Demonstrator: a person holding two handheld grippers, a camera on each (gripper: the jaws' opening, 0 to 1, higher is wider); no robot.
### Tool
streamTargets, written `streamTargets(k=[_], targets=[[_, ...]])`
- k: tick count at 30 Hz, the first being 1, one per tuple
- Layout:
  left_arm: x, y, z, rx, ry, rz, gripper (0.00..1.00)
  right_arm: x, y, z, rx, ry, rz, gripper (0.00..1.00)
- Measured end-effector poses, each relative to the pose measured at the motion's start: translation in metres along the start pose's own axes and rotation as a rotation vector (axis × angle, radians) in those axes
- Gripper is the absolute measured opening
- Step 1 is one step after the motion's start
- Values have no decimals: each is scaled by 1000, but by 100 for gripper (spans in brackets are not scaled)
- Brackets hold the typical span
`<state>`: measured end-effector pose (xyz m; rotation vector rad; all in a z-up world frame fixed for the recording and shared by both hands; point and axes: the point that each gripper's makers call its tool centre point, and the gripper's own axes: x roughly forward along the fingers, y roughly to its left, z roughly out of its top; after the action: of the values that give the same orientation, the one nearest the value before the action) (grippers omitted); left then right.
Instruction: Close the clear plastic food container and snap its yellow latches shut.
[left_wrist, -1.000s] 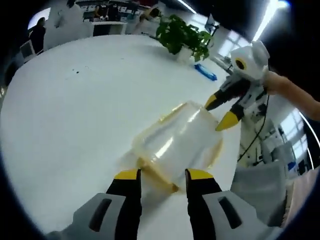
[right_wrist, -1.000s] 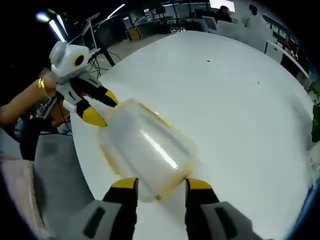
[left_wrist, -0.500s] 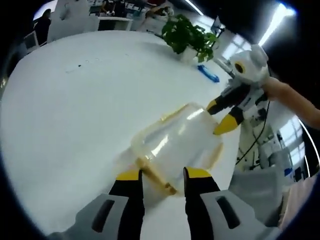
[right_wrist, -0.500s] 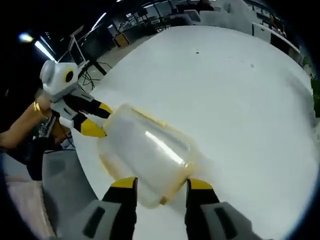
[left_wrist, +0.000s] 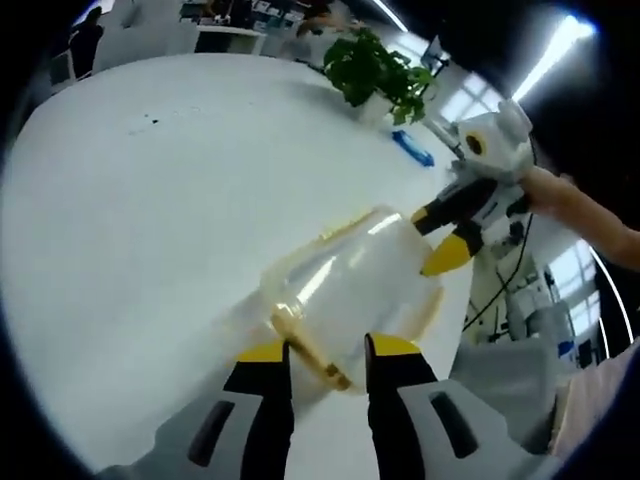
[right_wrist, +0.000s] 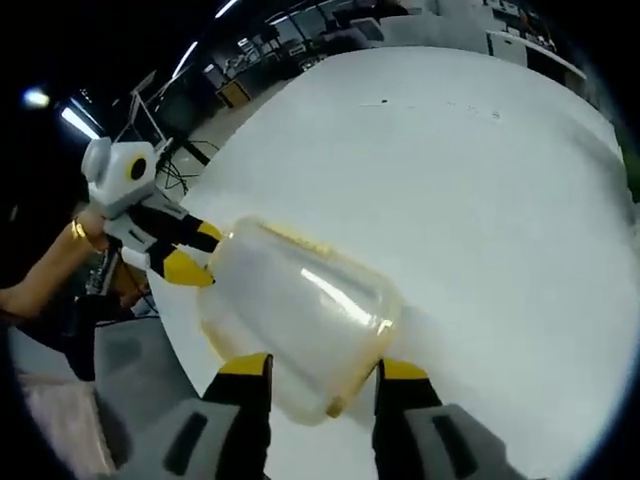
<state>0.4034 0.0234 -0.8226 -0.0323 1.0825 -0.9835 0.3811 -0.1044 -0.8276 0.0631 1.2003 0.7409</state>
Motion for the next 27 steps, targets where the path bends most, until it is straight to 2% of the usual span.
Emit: streamTargets(k=[11,16,18,19,21,23,25,27], targets=[[-3,-2,1,50,-21,66,26,1,2,-1,60,-9,-38,42],[-4,0,6,137,-43,119,29,0,4,0,52,-28,-54,43],[-5,-3,6,96,-46,142,30,-1,1,7,29,-72,-82,44],[-5,-3,5,76,-37,150,31,-1,2,15,51,-128,-70,47],[-4,-6,5,120,-35,150,37,-6,6,20,112,-157,-32,49],[-6,-4,7,154,-44,175,43,-12,4,24,52,-170,-47,48],[-10,-3,13,207,-70,206,43,-17,2,29,-16,-182,-65,46],[-15,-1,20,255,-97,237,42,-21,3,34,-47,-196,-74,45]])
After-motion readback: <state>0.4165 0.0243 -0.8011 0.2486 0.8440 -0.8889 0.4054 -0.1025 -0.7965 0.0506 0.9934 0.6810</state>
